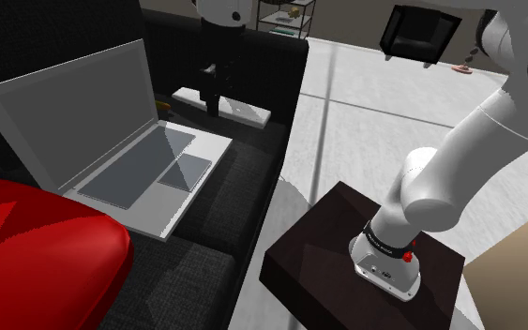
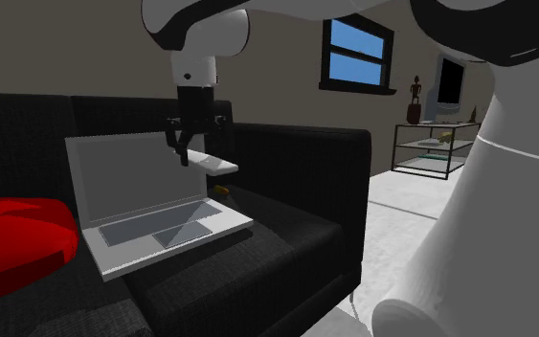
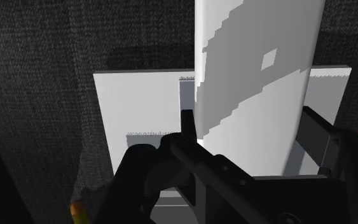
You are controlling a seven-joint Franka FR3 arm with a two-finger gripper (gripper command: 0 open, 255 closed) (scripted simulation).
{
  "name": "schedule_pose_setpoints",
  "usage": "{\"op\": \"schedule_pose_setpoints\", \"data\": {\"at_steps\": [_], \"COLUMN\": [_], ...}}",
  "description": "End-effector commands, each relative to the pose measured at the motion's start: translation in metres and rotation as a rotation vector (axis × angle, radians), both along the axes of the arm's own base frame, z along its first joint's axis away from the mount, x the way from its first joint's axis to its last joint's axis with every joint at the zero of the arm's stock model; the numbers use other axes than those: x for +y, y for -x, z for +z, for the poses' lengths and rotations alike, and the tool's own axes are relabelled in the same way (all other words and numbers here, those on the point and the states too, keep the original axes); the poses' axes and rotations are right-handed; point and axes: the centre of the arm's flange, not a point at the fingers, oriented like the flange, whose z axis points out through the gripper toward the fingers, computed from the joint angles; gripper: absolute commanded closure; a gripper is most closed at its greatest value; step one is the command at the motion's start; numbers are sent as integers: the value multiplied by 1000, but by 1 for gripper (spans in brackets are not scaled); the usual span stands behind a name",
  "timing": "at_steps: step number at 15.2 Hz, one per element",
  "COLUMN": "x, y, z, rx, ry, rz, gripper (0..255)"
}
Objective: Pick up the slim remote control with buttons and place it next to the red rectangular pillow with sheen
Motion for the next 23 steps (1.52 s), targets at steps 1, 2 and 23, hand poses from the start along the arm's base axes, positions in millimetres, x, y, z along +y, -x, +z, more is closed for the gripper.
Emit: {"op": "schedule_pose_setpoints", "data": {"at_steps": [1,2,23], "x": [20,31,257], "y": [16,23,183], "z": [0,0,0], "rx": [0,0,0], "ry": [0,0,0], "rz": [-2,-2,-2], "gripper": [255,255,255]}}
